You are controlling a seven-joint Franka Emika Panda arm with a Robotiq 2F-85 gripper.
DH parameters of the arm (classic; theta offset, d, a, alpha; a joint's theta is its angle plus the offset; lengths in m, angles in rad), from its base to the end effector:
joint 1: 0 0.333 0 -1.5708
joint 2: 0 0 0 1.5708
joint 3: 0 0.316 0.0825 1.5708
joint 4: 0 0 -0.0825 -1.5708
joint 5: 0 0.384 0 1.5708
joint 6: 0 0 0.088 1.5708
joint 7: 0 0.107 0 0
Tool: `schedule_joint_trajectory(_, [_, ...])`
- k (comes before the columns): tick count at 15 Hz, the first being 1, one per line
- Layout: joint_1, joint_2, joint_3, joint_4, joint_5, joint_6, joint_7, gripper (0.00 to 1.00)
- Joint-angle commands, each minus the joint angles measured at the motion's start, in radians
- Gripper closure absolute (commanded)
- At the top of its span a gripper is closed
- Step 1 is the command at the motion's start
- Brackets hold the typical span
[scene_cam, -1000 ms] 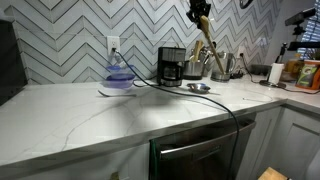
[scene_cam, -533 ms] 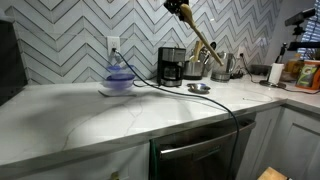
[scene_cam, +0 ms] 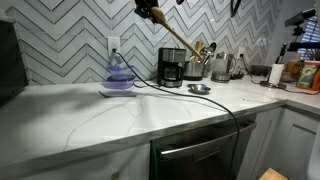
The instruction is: Remove one wooden spoon from the utensil holder
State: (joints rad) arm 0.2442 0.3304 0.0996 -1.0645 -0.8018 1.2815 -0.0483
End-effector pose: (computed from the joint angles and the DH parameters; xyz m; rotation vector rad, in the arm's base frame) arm 0.6116 0.1063 0.6734 2.3753 0.2313 0.0009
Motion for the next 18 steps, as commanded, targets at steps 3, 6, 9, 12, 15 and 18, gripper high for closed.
schedule_joint_trajectory(3, [0.013, 0.011, 0.003, 0.020, -0.001, 0.000, 0.000, 0.84])
schedule_joint_trajectory(6, [0.010, 0.011, 0.003, 0.027, -0.002, 0.000, 0.000, 0.96])
schedule_joint_trajectory(9, [0.041, 0.033, 0.020, 0.013, 0.007, -0.027, 0.016, 0.96])
schedule_joint_trajectory(12, [0.083, 0.044, 0.045, -0.022, 0.035, -0.073, 0.063, 0.96])
schedule_joint_trajectory(15, [0.122, 0.062, 0.075, -0.064, 0.088, -0.092, 0.174, 0.96])
schedule_joint_trajectory(18, [0.150, 0.078, 0.086, -0.122, 0.105, -0.065, 0.284, 0.96])
